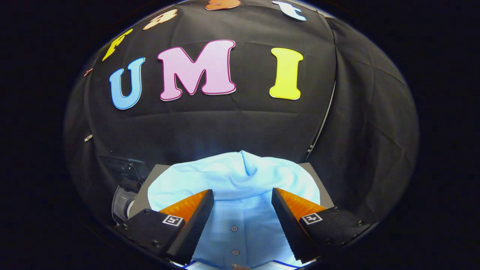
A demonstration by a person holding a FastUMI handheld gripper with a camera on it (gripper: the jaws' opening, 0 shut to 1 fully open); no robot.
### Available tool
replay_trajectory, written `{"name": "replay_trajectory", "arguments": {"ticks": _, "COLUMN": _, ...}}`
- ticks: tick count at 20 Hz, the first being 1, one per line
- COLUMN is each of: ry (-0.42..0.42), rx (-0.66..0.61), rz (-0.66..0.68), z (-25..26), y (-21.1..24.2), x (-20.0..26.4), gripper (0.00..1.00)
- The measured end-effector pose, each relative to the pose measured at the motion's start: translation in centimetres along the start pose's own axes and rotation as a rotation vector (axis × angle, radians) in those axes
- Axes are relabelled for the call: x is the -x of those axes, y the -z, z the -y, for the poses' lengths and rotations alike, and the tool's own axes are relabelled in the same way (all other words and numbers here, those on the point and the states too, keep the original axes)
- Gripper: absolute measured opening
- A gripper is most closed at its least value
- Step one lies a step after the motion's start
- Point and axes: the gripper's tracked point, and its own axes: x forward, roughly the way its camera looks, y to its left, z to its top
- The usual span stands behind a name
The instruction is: Put the clothes into the washing machine and then close the washing machine lid.
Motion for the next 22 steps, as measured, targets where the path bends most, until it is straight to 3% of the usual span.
{"name": "replay_trajectory", "arguments": {"ticks": 8, "ry": 0.004, "rx": 0.021, "rz": -0.061, "z": 0.0, "y": 1.8, "x": -1.5, "gripper": 0.97}}
{"name": "replay_trajectory", "arguments": {"ticks": 11, "ry": -0.023, "rx": -0.04, "rz": -0.105, "z": -0.2, "y": 2.2, "x": -1.8, "gripper": 0.98}}
{"name": "replay_trajectory", "arguments": {"ticks": 16, "ry": -0.064, "rx": 0.017, "rz": -0.158, "z": -0.8, "y": 2.3, "x": -1.9, "gripper": 0.94}}
{"name": "replay_trajectory", "arguments": {"ticks": 17, "ry": -0.079, "rx": 0.022, "rz": -0.171, "z": -1.4, "y": 2.3, "x": -1.9, "gripper": 0.85}}
{"name": "replay_trajectory", "arguments": {"ticks": 21, "ry": -0.101, "rx": 0.019, "rz": -0.175, "z": -2.1, "y": 2.2, "x": -2.2, "gripper": 0.27}}
{"name": "replay_trajectory", "arguments": {"ticks": 22, "ry": -0.106, "rx": 0.019, "rz": -0.166, "z": -2.1, "y": 2.0, "x": -2.1, "gripper": 0.2}}
